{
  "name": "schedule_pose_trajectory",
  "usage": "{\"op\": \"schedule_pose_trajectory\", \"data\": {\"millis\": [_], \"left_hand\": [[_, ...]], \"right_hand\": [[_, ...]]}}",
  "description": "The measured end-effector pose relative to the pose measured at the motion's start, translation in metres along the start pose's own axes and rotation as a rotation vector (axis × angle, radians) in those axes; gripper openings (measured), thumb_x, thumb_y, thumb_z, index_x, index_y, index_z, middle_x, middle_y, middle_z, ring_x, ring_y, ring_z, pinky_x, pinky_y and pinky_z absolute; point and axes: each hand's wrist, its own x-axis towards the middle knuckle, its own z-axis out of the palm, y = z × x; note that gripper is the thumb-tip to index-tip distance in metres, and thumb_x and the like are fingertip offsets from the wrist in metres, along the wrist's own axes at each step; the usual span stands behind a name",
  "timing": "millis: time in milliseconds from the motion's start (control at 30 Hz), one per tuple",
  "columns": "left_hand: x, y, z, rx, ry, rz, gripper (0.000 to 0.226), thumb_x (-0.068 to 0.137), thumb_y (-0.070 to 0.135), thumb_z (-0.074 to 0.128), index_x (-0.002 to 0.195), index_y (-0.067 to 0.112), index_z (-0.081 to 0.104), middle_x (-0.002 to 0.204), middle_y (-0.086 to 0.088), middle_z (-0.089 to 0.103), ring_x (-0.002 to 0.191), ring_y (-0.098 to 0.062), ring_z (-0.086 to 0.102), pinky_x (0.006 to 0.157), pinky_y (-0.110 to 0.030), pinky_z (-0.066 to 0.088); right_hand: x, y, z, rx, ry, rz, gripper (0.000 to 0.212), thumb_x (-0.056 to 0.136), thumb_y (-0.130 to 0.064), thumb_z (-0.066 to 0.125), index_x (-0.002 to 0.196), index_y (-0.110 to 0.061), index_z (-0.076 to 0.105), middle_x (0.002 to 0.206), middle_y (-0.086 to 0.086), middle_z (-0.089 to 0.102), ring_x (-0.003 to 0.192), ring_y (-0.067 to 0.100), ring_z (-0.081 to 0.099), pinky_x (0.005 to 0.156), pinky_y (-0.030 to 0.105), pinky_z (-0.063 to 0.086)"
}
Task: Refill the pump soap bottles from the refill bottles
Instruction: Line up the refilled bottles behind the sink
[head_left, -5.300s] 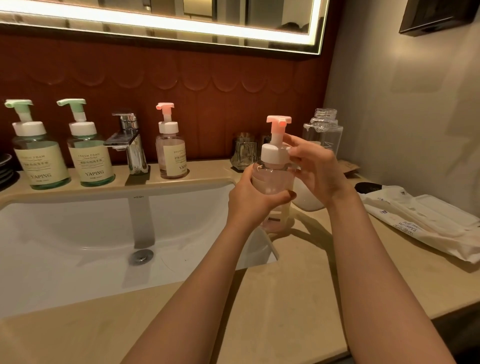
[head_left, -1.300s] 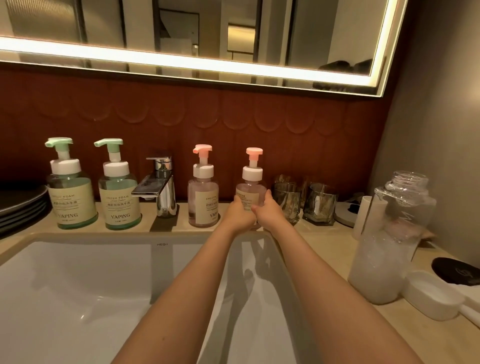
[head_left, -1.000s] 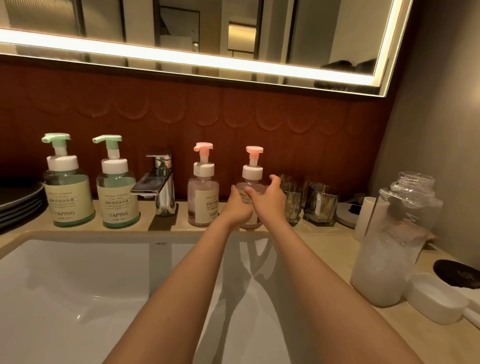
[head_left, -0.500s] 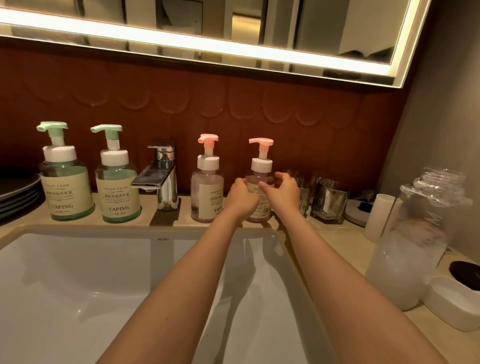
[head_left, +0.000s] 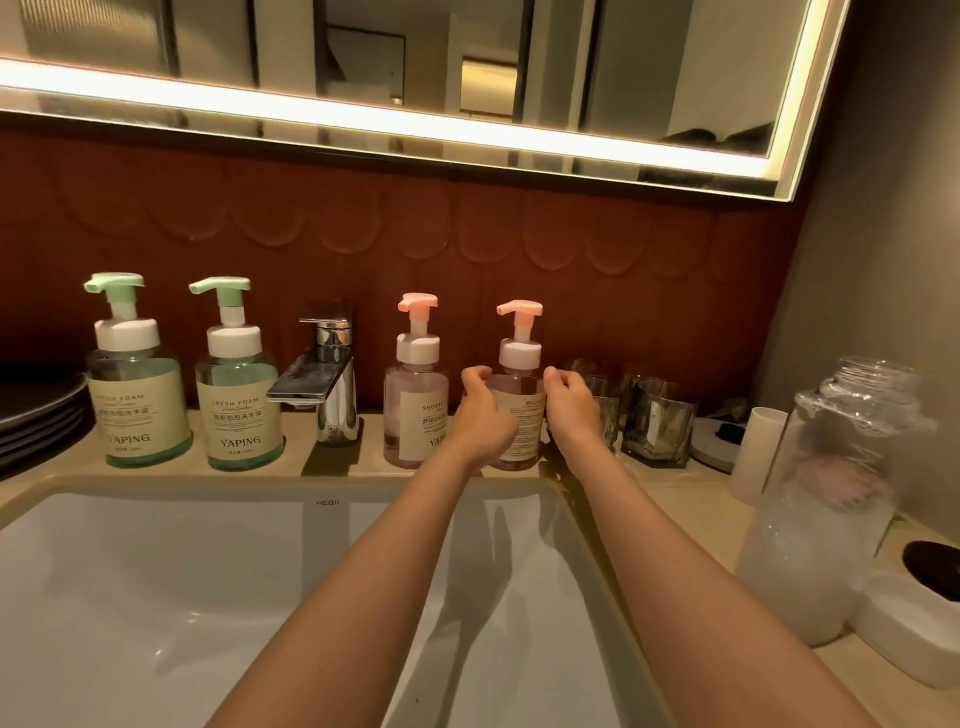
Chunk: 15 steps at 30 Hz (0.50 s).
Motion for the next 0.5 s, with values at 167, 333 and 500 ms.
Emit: {"op": "schedule_pose_trajectory", "data": {"millis": [167,333,500], "left_hand": [[0.001,0.001,-0.004,0.063,0.059,0.003,0.069,0.088,-0.002,0.045,0.148,0.011,0.013,0.149,-0.012,0.022,0.135,-0.03,0.03,0.111,-0.042,0.03],[-0.005,-0.003,0.0,0.034,0.047,0.025,0.065,0.085,-0.005,0.048,0.142,0.011,0.021,0.143,-0.009,0.029,0.129,-0.025,0.036,0.106,-0.037,0.035],[-0.011,-0.007,0.007,-0.012,-0.003,0.033,0.073,0.084,-0.005,0.049,0.144,0.014,0.011,0.14,-0.008,0.037,0.126,-0.023,0.041,0.099,-0.036,0.04]], "right_hand": [[-0.001,-0.003,0.007,-0.05,-0.087,-0.008,0.046,0.1,-0.04,0.026,0.136,-0.017,0.043,0.138,0.007,0.045,0.125,0.025,0.044,0.103,0.043,0.036],[-0.001,-0.003,0.004,-0.071,-0.07,0.005,0.048,0.1,-0.039,0.028,0.141,-0.014,0.036,0.142,0.008,0.042,0.13,0.026,0.04,0.103,0.041,0.034],[0.0,-0.003,0.004,-0.067,-0.088,0.024,0.042,0.1,-0.033,0.031,0.135,-0.012,0.037,0.134,0.01,0.047,0.119,0.024,0.046,0.093,0.036,0.039]]}}
